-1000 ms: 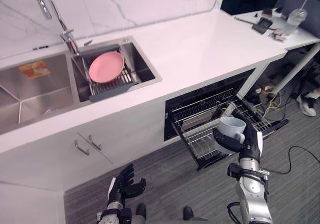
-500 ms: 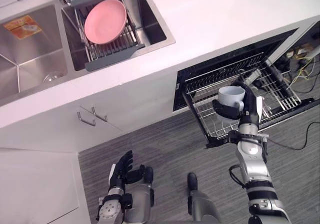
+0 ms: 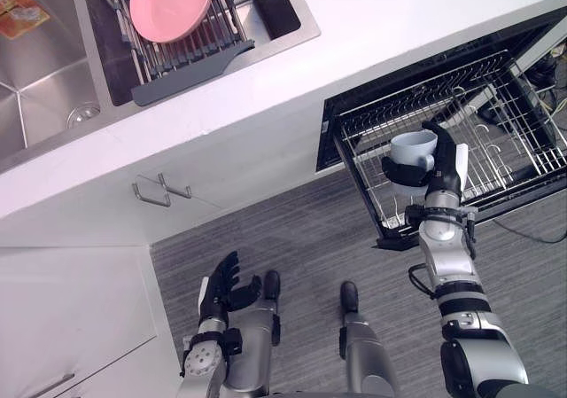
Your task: Walk over to the sink, pick up the cup, carry it to the dishwasher, place the cup inside the dishwasher, then close the dishwasher door
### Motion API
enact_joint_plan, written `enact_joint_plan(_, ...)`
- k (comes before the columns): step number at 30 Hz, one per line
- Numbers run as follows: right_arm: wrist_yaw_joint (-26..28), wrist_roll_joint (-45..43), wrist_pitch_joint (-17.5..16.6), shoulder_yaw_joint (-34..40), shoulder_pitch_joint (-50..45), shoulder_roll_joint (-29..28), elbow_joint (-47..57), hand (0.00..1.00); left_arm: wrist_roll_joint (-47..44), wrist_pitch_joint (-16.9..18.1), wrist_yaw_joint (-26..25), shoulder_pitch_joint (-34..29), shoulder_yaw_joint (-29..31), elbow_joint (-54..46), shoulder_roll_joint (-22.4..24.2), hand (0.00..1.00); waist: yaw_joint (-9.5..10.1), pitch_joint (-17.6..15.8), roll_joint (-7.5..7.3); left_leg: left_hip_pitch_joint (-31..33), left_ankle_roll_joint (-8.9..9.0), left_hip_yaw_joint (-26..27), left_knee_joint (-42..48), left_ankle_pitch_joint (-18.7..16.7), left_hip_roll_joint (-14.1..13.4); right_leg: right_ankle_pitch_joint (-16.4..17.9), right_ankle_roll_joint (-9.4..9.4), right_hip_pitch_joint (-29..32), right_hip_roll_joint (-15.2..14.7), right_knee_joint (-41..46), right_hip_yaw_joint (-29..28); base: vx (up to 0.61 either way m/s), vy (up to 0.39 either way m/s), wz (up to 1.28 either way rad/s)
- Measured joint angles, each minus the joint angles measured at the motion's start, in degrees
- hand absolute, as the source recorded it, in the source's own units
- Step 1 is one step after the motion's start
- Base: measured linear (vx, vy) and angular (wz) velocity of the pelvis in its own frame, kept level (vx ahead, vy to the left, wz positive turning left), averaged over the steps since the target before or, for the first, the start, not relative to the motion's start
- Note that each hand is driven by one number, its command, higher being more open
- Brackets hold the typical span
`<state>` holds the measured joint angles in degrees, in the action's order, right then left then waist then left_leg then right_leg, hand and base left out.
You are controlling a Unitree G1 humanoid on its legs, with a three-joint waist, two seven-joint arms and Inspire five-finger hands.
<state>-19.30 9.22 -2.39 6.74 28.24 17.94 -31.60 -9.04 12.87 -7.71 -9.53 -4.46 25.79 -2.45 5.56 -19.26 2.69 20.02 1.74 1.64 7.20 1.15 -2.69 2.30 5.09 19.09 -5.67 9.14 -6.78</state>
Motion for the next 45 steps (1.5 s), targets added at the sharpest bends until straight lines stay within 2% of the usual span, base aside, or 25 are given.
enact_joint_plan(16, -1.21, 1.19, 0.92, 1.56, 0.24, -2.02, -3.40, 0.90, 0.79, 0.21, -1.97, 1.36, -1.91, -0.09, 0.28, 0.90, 0.02, -0.07, -0.03, -1.51, -0.02, -0.92, -5.02, 3.75, -0.07, -0.90, -0.30, 0.26, 0.52, -0.28, 0.69, -0.03, -0.029, 0.03)
enact_joint_plan(23, -2.34, 1.13, 0.86, 2.00, -4.44, -2.27, 6.01, 0.90, 0.79, 0.09, -1.92, 1.80, -1.89, -0.07, 0.30, 0.90, -0.01, -0.08, -0.06, -3.56, 0.05, -0.90, -5.70, 3.91, -0.36, -0.92, -0.29, -1.45, 0.58, -0.44, 0.85, 0.00, -0.011, 0.00)
enact_joint_plan(34, -1.89, -0.91, 0.84, 3.07, -7.86, -5.64, 6.88, 0.90, 1.09, -0.39, -0.77, 1.96, -1.92, 1.69, 0.26, 0.90, -0.04, -0.06, -0.14, -5.70, 0.11, -0.81, -7.17, 4.76, -0.48, -0.92, -0.29, -2.93, 0.61, -0.32, 1.01, 0.00, 0.000, 0.00)
enact_joint_plan(38, -1.81, -1.21, 0.83, 3.05, -8.35, -6.78, 8.02, 0.90, 1.16, -0.53, -0.76, 2.01, -1.82, 1.84, 0.22, 0.90, 0.04, 0.23, -0.63, -6.01, 0.13, -0.68, -7.20, 4.71, -0.60, -0.94, -0.32, -3.22, 0.67, -0.31, 1.02, 0.00, 0.000, 0.00)
enact_joint_plan(42, -1.83, -1.32, 0.75, 2.86, -13.20, -9.24, 16.64, 0.90, 1.35, -0.88, -0.69, 2.04, -1.44, 1.82, 0.21, 0.90, 0.04, 0.46, -1.05, -6.28, -0.44, 0.31, -7.19, 4.24, -0.87, -0.93, -0.32, -3.64, 0.67, -0.46, 1.15, 0.01, -0.004, 0.00)
enact_joint_plan(45, -1.81, -1.31, -0.23, 2.17, -19.47, -11.06, 24.14, 0.90, 2.36, -1.94, -0.63, 1.77, 0.03, 1.83, 0.24, 0.90, 0.00, 1.08, -1.91, -7.80, -0.43, 0.27, -7.20, 3.32, -0.90, -0.78, -0.39, -6.00, 0.61, -1.49, 1.46, 0.05, -0.009, 0.03)
